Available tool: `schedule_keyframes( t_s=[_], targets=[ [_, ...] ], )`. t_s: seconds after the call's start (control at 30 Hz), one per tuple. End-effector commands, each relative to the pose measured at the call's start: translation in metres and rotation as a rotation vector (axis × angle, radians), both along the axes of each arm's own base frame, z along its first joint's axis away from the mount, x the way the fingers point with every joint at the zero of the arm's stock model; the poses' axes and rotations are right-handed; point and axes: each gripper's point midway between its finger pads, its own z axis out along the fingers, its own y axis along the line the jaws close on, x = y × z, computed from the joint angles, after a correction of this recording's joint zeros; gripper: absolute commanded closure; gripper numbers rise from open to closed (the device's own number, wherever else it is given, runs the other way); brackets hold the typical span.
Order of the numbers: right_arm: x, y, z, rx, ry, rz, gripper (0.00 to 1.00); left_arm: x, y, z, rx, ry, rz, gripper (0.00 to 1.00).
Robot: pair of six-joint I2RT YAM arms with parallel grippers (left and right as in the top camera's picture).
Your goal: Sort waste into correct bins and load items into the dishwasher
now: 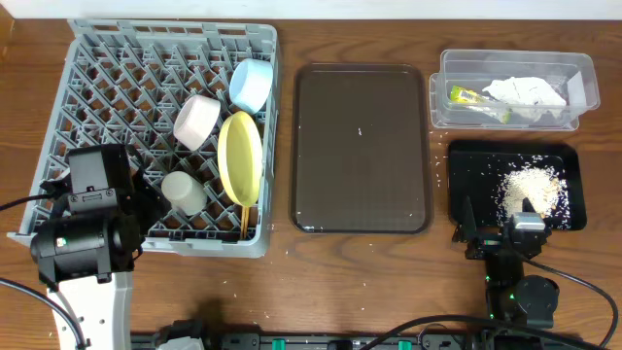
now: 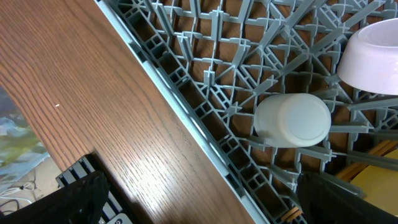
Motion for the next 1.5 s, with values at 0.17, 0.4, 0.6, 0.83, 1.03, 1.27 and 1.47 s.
schedule_keyframes(
  t_s=[0.17, 0.4, 0.6, 0.83, 1.03, 1.27, 1.47],
  targets=[
    [0.0, 0.004, 0.0, -0.021, -0.001, 0.021, 0.01, -0.011, -0.002, 0.005, 0.006, -0.009, -0.004, 0.02],
    [0.0, 0.004, 0.0, -0.021, -0.001, 0.021, 0.01, -0.026, -0.007, 0.008, 0.02, -0.092, -0.013, 0.02],
    [0.0, 0.004, 0.0, -0.021, -0.001, 0.021, 0.01, -0.037, -0.009, -0.002, 0.036, -0.199, -0.014, 0.02],
    [0.0, 0.004, 0.0, -0.021, -0.001, 0.021, 0.01, -0.026, -0.012, -0.024, 0.084, -0.36, -0.081, 0.02],
    [0.0, 0.004, 0.0, -0.021, -0.001, 0.021, 0.01, -0.024, -0.012, -0.052, 0.101, -0.441, -0.089, 0.02],
    [0.0, 0.004, 0.0, -0.021, -0.001, 0.021, 0.01, -0.021, -0.016, -0.066, 0.118, -0.559, -0.112, 0.02],
    [0.0, 0.004, 0.0, -0.021, -0.001, 0.021, 0.01, -0.014, -0.018, -0.063, 0.179, -0.671, -0.174, 0.02]
  ],
)
